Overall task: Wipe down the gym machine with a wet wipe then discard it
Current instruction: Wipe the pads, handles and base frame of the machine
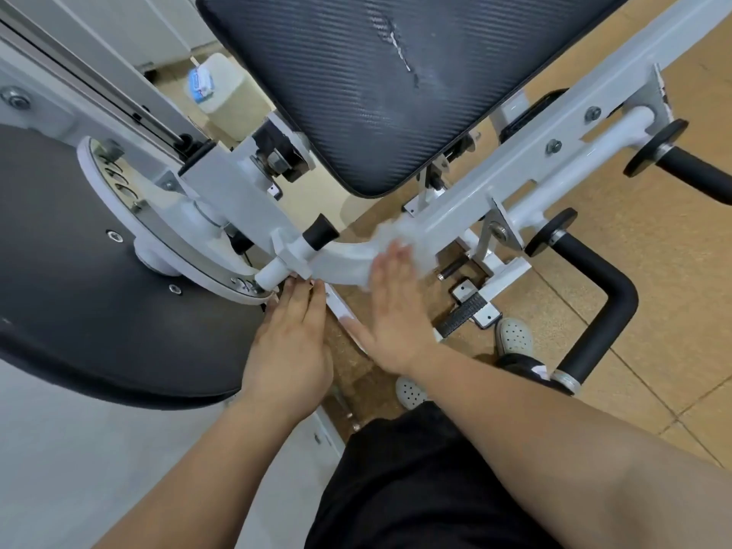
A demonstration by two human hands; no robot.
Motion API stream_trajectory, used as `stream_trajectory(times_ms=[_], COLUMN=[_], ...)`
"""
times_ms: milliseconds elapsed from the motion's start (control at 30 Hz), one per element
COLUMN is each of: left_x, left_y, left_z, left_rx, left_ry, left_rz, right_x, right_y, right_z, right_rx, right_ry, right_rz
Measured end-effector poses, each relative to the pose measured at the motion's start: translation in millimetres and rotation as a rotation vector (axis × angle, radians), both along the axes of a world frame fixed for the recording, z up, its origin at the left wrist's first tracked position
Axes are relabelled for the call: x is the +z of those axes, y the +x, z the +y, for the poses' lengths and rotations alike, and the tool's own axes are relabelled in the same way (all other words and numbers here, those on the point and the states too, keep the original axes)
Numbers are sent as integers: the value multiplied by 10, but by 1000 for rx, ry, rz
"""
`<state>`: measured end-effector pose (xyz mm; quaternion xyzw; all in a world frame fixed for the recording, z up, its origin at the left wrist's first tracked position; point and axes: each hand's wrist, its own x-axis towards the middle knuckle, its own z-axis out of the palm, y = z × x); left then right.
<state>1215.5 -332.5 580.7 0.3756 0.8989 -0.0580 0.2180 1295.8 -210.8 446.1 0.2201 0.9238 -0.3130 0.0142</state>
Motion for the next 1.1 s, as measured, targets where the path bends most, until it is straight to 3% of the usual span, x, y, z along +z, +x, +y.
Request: stream_trajectory(times_ms=[100,200,267,433,600,733,900,1100], left_x=[28,66,86,76,78,153,231,306], left_y=[25,37,27,41,157,151,152,183], left_z=[-54,-30,-35,-129,-162,15,256,303], left_rx=[-7,17,18,-33,-129,-226,-106,-24], left_ry=[49,65,60,123,303,370,216,-33], left_rz=[22,14,16,42,176,332,456,486], right_x=[-24,32,19,-108,83,-3,-144,-33], right_y=[-110,-248,-218,68,-161,45,362,316], right_z=[-297,-249,-65,318,147,514,1325,1345], right_rx=[292,390,372,98,340,307,49,49], right_ry=[76,191,258,352,264,345,331,316], right_rz=[123,135,116,-93,66,-78,-179,-187])
